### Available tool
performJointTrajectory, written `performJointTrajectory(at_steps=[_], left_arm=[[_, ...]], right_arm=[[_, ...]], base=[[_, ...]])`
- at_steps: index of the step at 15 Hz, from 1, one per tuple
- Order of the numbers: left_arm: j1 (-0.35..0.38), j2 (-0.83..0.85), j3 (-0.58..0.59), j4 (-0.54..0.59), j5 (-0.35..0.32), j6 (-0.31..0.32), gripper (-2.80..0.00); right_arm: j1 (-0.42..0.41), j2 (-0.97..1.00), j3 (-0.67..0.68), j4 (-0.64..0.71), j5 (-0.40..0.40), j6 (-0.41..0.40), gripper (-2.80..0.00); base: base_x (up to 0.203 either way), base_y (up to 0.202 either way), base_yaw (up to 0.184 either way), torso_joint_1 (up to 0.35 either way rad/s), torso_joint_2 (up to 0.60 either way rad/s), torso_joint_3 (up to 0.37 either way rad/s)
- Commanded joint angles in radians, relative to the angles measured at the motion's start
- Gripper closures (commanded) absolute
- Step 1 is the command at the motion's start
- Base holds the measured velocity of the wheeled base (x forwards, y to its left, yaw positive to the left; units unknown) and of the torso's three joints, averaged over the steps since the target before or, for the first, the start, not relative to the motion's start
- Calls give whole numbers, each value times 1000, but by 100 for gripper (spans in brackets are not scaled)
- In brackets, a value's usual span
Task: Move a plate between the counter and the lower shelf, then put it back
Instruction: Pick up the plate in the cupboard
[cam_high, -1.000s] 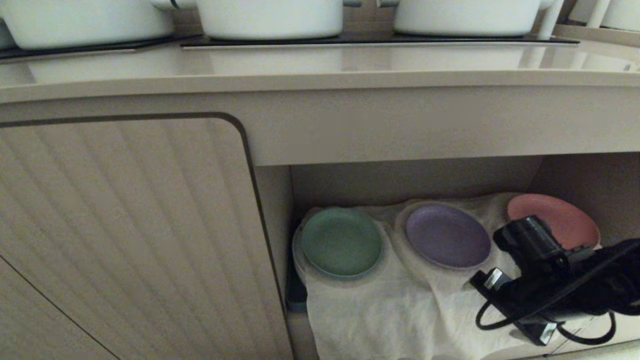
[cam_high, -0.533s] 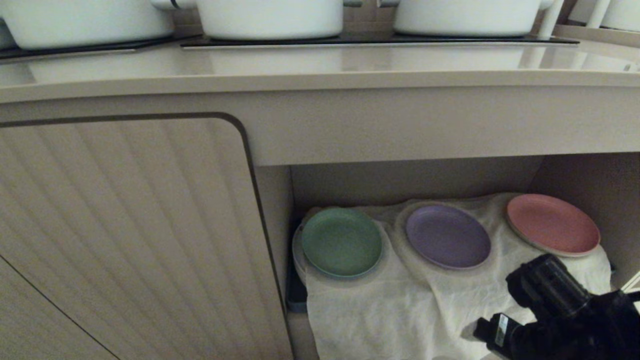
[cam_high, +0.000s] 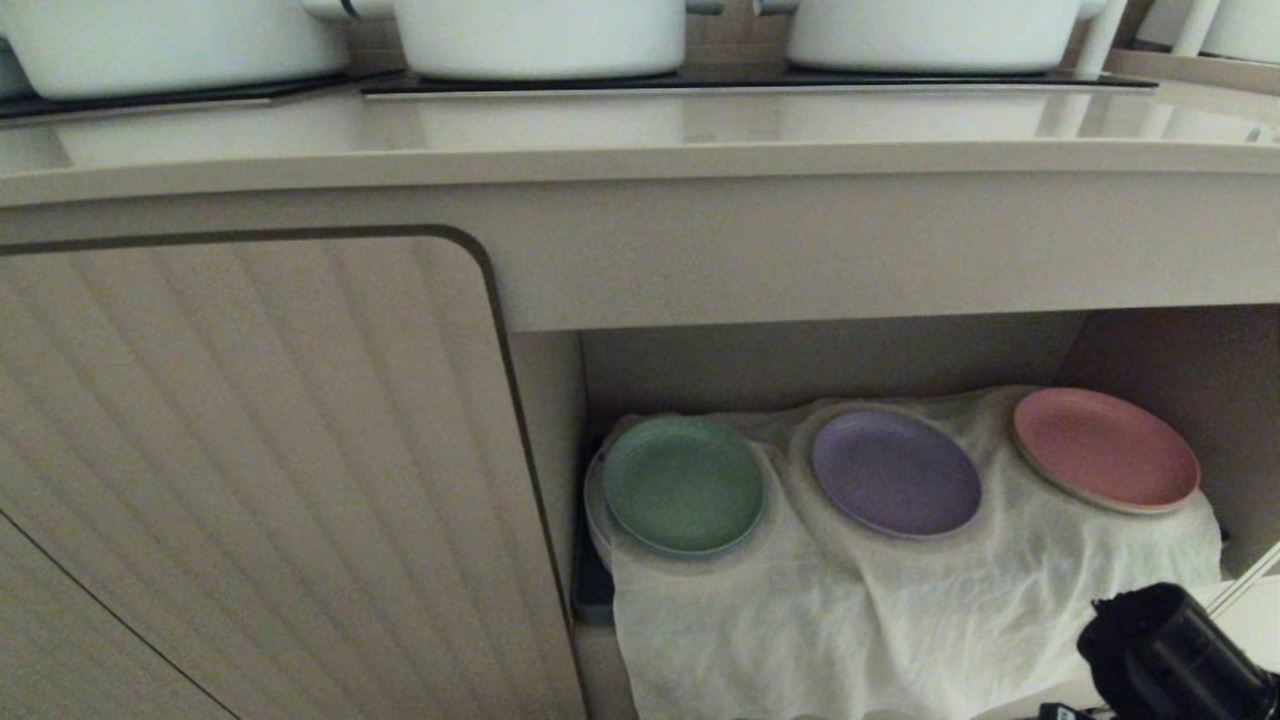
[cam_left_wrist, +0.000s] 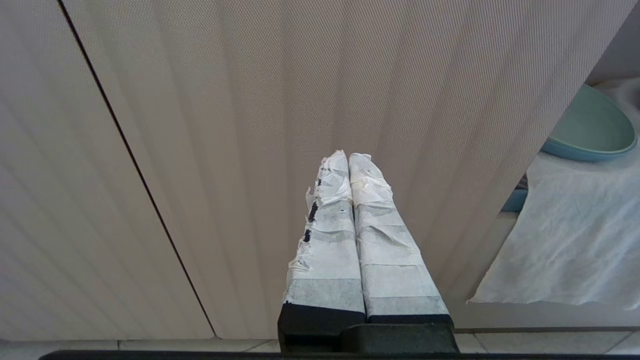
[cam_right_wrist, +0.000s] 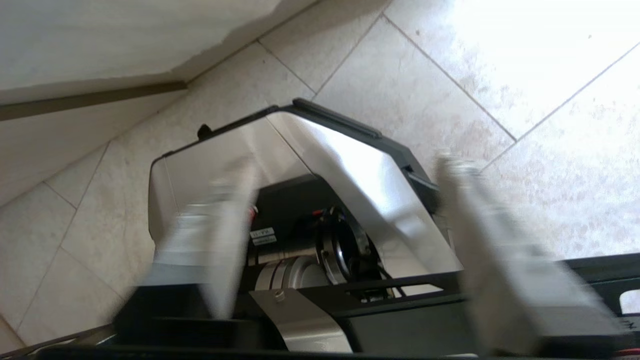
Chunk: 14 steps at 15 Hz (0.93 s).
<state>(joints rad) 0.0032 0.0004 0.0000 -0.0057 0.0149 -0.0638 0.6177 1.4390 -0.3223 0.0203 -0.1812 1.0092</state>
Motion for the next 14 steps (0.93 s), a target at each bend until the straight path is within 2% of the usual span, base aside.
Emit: performJointTrajectory(at_steps=[1, 7, 11, 14], left_arm=[[0, 0, 0, 0, 0, -1, 0], [0, 0, 0, -1, 0, -1, 0], [0, 0, 0, 0, 0, -1, 0], [0, 0, 0, -2, 0, -1, 0]], right_arm=[[2, -27, 5, -2, -18, -14, 0], [0, -29, 4, -19, -147, -132, 0], [-15, -41, 6, -63, -225, -144, 0], [-76, -68, 5, -69, -253, -147, 0]], base=[[0, 0, 0, 0, 0, 0], [0, 0, 0, 0, 0, 0], [0, 0, 0, 0, 0, 0], [0, 0, 0, 0, 0, 0]])
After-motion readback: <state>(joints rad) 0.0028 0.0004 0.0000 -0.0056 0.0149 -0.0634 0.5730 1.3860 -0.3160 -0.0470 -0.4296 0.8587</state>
